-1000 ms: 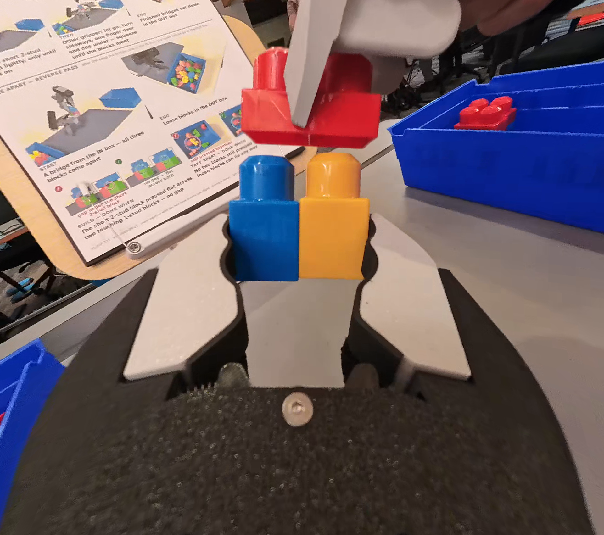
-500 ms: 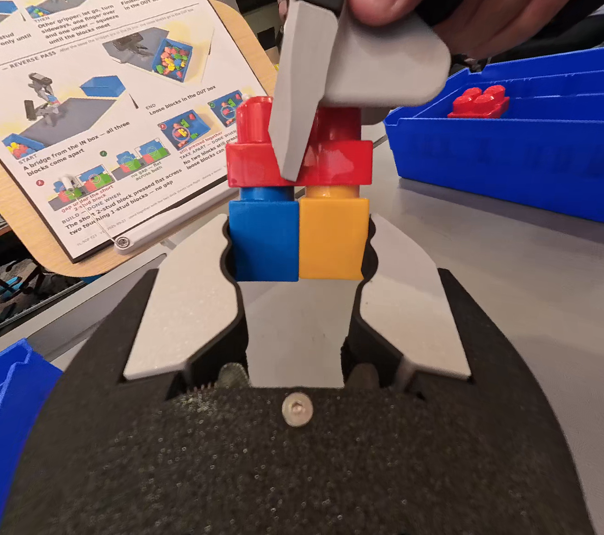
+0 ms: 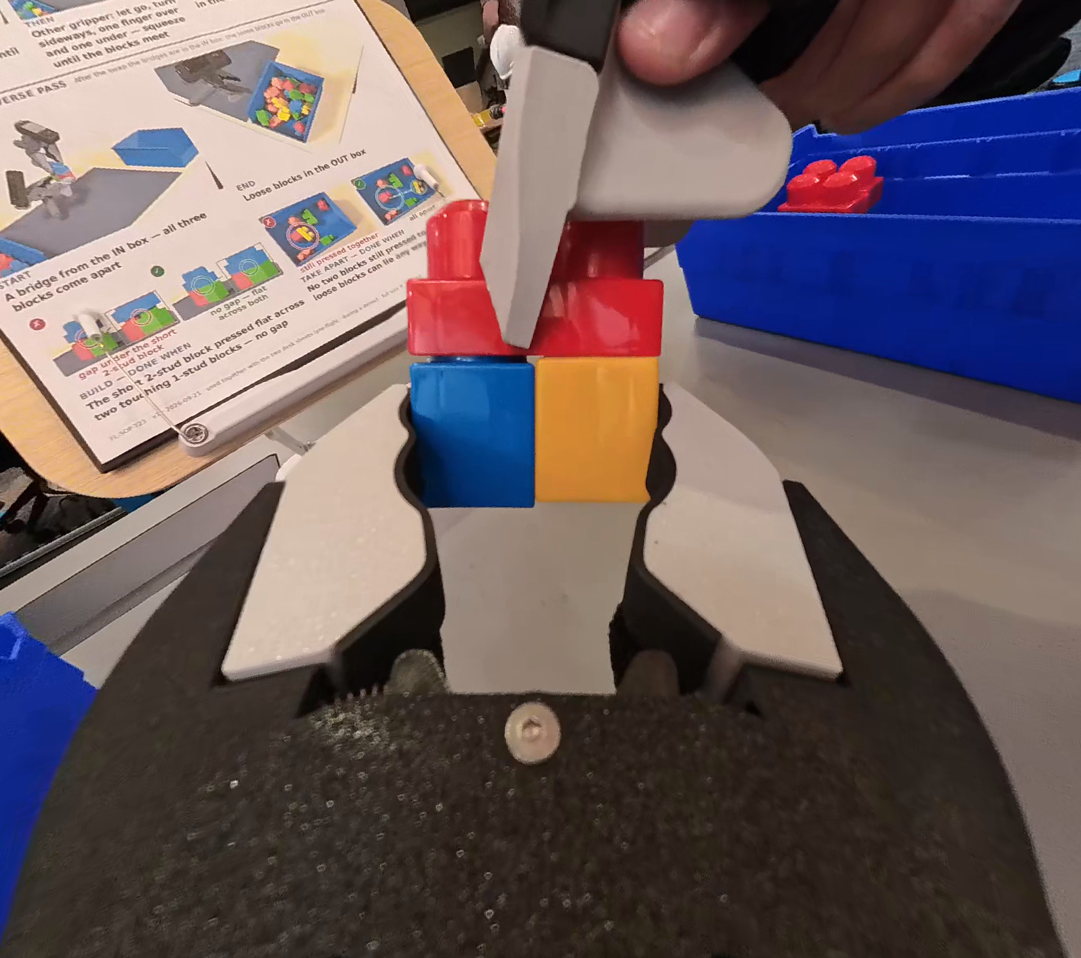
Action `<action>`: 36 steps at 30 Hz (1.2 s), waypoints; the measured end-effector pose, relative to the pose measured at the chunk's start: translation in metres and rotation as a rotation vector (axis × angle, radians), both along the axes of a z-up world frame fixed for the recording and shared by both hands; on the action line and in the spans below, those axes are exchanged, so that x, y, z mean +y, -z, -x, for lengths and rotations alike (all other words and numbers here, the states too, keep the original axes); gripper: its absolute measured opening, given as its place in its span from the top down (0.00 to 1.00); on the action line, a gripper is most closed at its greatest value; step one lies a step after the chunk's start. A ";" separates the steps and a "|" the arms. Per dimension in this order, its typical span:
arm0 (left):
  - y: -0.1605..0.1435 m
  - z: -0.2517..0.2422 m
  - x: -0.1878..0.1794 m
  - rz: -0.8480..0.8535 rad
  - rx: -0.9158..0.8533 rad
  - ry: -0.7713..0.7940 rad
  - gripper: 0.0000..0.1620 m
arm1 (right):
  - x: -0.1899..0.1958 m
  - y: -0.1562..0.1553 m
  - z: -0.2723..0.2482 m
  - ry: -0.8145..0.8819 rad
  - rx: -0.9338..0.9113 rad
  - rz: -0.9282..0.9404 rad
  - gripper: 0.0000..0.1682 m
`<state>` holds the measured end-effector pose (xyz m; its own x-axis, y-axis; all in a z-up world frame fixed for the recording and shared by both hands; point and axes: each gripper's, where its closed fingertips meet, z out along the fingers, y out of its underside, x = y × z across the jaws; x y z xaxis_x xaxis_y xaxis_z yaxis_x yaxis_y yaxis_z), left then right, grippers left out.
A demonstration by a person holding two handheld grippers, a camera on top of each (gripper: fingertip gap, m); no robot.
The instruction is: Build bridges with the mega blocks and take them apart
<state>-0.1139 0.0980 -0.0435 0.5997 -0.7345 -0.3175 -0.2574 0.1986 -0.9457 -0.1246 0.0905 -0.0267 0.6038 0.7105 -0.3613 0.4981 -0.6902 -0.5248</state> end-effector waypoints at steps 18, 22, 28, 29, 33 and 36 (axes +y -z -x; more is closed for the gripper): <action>-0.031 0.013 -0.031 0.060 -0.028 0.446 0.54 | -0.014 -0.028 0.001 -0.027 1.359 0.496 0.40; -0.024 0.001 -0.029 0.026 0.059 0.512 0.54 | -0.018 -0.028 0.007 -0.163 1.483 0.576 0.39; -0.001 -0.006 -0.019 0.030 0.099 0.530 0.54 | -0.008 -0.014 0.009 -0.167 1.459 0.606 0.42; 0.001 -0.007 -0.019 0.036 0.092 0.535 0.54 | -0.005 -0.012 0.009 -0.163 1.479 0.615 0.44; 0.006 -0.009 -0.019 0.048 0.072 0.542 0.54 | -0.005 -0.009 0.010 -0.188 1.554 0.665 0.44; 0.010 -0.013 -0.023 0.071 0.063 0.566 0.54 | -0.010 -0.010 0.009 -0.215 1.579 0.658 0.45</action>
